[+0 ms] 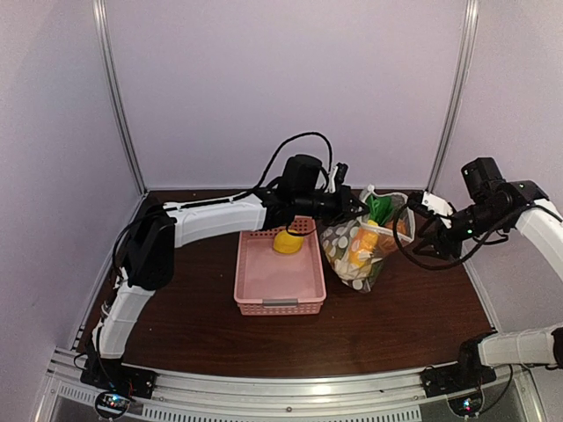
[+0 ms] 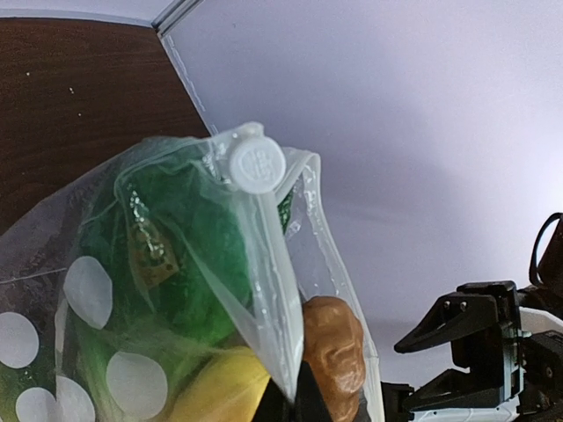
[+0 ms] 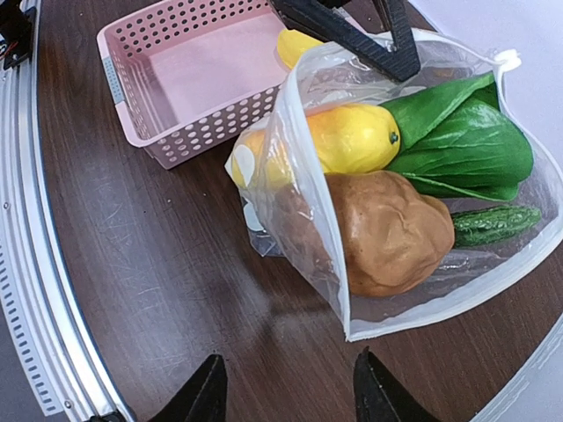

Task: Place the food in the zip-top bag and seal the zipper
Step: Pass from the left arm to the right, then set the zipper food storage bag at the center of the board, then pick up the fake fruit from the bin, then pick up the zipper food storage bag from the center of the board, then place the fake fruit in the zipper food storage bag.

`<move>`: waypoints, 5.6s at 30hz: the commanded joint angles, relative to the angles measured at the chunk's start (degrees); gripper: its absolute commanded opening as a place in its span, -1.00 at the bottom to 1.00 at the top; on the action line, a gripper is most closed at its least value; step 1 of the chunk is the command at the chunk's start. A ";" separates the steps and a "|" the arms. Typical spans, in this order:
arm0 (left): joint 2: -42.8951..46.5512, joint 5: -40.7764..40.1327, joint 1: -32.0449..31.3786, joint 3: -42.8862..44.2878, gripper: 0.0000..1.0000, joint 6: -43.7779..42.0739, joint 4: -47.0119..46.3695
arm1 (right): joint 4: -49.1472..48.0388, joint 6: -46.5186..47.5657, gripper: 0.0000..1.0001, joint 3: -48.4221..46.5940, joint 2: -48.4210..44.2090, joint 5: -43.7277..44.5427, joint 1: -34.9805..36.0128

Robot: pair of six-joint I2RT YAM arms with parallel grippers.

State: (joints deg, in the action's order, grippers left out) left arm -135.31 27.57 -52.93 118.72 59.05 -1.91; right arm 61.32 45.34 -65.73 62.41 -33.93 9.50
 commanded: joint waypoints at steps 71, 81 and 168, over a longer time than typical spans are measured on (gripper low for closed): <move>6.63 2.86 4.84 -6.28 0.54 -11.06 6.01 | -1.28 1.59 -0.93 -3.63 9.23 17.28 31.10; 5.46 7.81 4.51 0.61 0.54 -15.87 17.52 | -1.87 0.59 -0.90 -8.72 11.24 16.85 32.88; 14.44 0.95 -0.37 0.64 -0.50 -36.34 16.32 | 0.03 -34.36 -0.94 -26.11 25.13 20.21 8.39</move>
State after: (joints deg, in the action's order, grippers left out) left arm -115.11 22.65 -52.99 118.50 18.94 17.43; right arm 62.33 11.75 -90.02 87.90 -12.08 18.13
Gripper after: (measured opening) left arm 0.563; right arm 0.032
